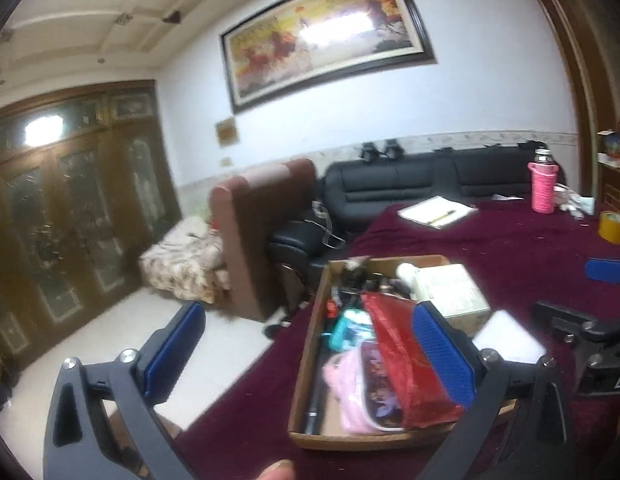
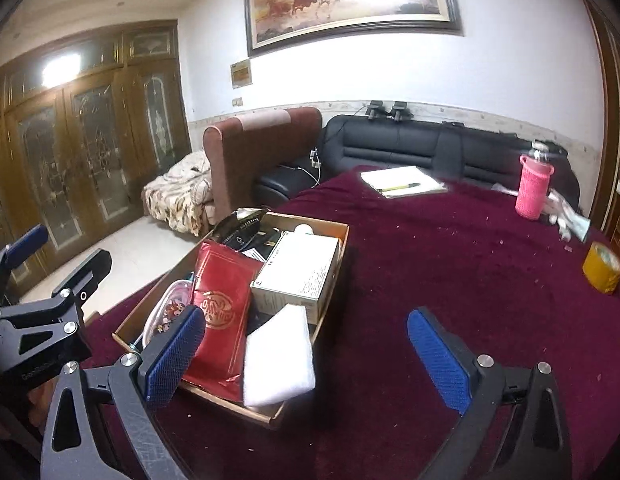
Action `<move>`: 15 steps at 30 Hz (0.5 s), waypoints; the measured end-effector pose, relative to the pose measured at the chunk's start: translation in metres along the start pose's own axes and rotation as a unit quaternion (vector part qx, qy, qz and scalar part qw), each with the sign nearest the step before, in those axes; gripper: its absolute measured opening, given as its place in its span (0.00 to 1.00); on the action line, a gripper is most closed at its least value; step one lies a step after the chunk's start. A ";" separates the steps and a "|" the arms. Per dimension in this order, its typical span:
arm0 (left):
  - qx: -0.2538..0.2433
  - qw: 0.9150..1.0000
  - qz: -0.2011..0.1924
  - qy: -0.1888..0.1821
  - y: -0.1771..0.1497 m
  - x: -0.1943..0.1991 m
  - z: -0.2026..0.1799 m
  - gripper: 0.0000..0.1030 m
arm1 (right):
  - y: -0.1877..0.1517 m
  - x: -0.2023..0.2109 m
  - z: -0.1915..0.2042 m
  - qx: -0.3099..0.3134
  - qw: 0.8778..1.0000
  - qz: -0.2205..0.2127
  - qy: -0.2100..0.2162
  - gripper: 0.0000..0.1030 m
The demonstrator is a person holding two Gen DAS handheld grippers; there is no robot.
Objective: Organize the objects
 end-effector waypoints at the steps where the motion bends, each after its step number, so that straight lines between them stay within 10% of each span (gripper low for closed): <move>1: 0.001 1.000 0.000 0.008 -0.002 0.001 0.001 1.00 | -0.002 0.000 -0.002 -0.010 1.000 -0.001 0.013 1.00; 15: 0.024 0.996 0.060 -0.068 -0.013 -0.022 -0.016 1.00 | -0.011 0.003 0.015 -0.013 1.000 -0.004 -0.007 1.00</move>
Point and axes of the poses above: each gripper's, at about its wrist camera, not at the fingertips, and x roughly against the way its jaws point, z to its left, y to its top, the point moved 2 cm from there along -x, roughly the way its jaws point, and after that the axes turned 8 degrees about z, right-handed, at the moved point
